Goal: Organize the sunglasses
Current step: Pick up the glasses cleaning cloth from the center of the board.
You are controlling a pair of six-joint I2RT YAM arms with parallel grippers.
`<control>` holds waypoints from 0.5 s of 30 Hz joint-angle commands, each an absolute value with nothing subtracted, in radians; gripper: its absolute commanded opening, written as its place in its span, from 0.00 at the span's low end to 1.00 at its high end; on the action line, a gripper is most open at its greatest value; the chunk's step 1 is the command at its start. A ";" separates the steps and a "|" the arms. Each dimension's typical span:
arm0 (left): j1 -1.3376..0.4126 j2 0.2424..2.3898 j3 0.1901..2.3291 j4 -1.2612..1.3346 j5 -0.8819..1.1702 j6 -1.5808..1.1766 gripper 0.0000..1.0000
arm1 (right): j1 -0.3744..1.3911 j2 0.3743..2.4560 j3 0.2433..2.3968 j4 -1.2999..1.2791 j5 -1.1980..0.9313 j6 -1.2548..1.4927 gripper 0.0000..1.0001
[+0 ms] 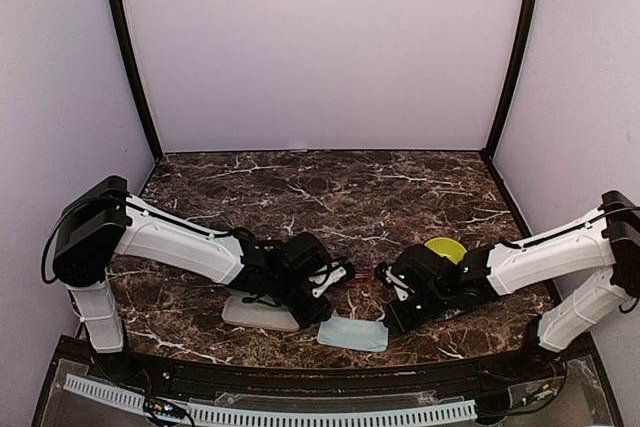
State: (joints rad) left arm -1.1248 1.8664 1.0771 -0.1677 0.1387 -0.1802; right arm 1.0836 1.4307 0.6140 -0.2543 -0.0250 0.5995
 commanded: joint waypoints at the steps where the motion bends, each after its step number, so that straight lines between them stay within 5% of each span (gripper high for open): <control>1: -1.127 1.864 1.090 -0.181 0.146 -0.189 0.08 | 1.077 1.442 0.609 -0.270 -0.019 0.594 0.07; 15: -1.143 1.843 1.077 -0.142 0.166 -0.235 0.00 | 1.077 1.365 0.597 -0.220 -0.036 0.583 0.00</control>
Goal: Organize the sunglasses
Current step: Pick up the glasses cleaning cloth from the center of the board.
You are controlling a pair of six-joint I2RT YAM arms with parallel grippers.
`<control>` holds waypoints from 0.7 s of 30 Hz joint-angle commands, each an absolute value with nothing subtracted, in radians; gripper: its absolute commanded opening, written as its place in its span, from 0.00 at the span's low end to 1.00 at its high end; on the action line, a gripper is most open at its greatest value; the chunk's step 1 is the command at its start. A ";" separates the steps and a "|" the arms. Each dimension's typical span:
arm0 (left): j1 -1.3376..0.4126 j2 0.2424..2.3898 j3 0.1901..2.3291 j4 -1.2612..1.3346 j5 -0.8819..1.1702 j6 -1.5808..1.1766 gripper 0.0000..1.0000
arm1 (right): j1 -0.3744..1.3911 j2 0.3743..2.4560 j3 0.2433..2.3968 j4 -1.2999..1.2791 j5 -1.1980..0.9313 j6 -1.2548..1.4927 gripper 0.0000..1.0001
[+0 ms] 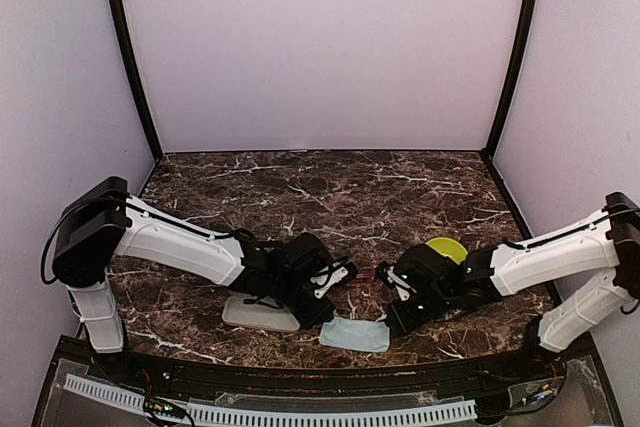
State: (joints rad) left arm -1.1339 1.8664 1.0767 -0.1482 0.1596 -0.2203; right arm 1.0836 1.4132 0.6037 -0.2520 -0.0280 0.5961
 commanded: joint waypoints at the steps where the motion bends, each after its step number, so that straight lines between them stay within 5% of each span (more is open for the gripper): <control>1: -1.143 1.837 1.077 -0.144 0.164 -0.238 0.00 | 1.077 1.354 0.596 -0.219 -0.037 0.582 0.00; 21: -1.144 1.710 1.075 -0.192 0.139 -0.272 0.00 | 1.077 1.287 0.616 -0.237 -0.048 0.548 0.00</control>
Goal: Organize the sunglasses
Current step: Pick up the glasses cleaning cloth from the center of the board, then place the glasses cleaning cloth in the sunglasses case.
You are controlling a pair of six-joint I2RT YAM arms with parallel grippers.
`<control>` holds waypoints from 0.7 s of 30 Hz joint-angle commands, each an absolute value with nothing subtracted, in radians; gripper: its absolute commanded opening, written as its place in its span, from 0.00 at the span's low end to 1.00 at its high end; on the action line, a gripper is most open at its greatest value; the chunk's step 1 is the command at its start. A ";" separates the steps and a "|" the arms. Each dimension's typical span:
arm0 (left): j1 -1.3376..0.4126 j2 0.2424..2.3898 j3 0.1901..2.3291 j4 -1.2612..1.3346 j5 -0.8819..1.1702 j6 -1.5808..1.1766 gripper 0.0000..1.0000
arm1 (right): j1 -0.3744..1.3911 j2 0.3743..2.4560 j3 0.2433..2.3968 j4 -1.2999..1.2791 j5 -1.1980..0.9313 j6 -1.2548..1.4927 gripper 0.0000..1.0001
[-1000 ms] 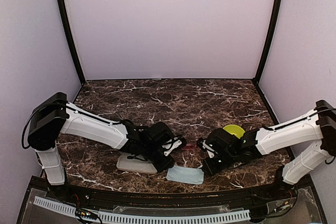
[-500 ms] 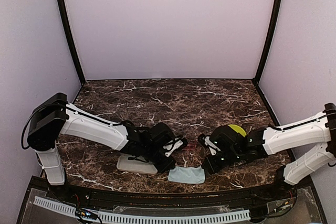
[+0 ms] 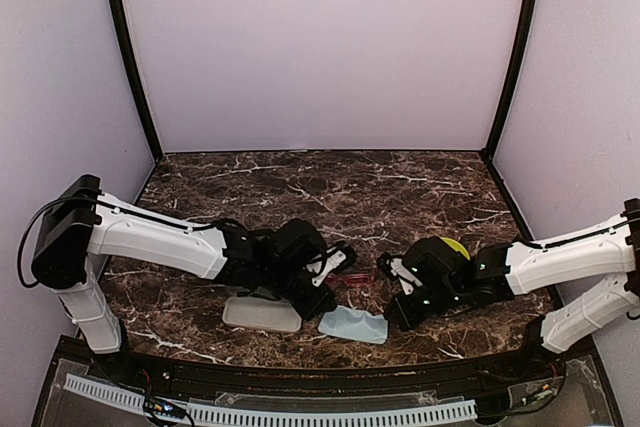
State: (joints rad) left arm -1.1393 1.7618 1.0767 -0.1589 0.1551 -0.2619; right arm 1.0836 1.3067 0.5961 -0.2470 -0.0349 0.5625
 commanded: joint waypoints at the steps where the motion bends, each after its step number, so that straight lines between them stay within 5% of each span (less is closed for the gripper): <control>1: -1.144 1.705 1.074 -0.198 0.135 -0.272 0.00 | 1.076 1.287 0.619 -0.234 -0.049 0.547 0.00; 21: -1.144 1.518 0.996 -0.368 0.041 -0.330 0.00 | 1.085 1.405 0.777 -0.161 -0.124 0.522 0.00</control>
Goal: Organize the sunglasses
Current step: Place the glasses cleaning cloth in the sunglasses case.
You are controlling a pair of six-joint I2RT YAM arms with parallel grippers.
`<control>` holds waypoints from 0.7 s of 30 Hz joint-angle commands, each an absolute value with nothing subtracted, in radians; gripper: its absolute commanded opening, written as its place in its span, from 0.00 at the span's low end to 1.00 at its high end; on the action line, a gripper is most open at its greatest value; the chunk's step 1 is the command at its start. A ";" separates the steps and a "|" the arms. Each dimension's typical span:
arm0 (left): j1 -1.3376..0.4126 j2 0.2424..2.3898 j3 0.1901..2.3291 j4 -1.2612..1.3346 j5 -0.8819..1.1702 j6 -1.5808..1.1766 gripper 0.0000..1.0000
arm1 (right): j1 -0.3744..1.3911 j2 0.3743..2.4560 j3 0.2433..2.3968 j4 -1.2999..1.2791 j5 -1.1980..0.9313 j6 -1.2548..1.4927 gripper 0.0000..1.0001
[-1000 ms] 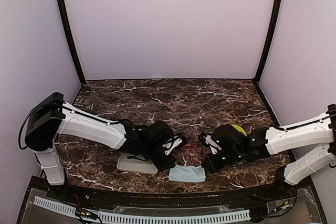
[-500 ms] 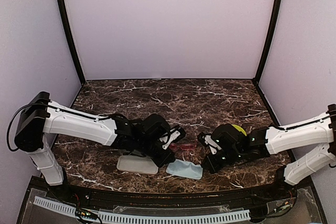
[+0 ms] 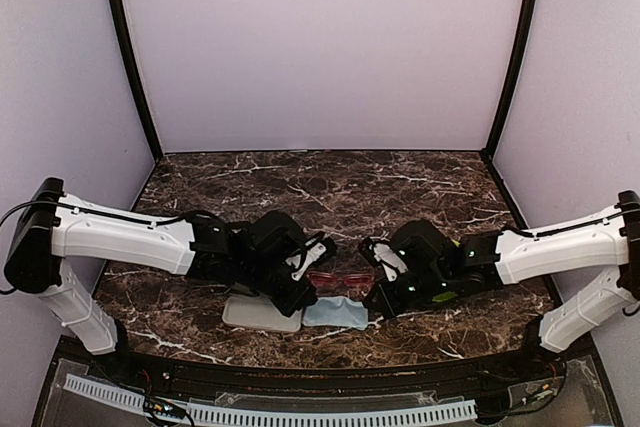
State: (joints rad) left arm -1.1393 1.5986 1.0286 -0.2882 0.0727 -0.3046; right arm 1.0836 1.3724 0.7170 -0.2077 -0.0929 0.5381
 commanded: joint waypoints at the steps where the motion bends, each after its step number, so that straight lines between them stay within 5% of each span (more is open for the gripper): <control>1: -1.144 1.504 0.988 -0.379 0.035 -0.333 0.00 | 1.091 1.412 0.789 -0.160 -0.123 0.521 0.00; 21: -1.141 1.285 0.848 -0.600 -0.111 -0.431 0.00 | 1.192 1.679 1.038 -0.088 -0.144 0.541 0.00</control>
State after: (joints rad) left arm -1.1393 1.3128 0.8684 -0.5041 -0.0471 -0.4061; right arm 1.1759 1.6234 0.9829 -0.1417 -0.1356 0.5327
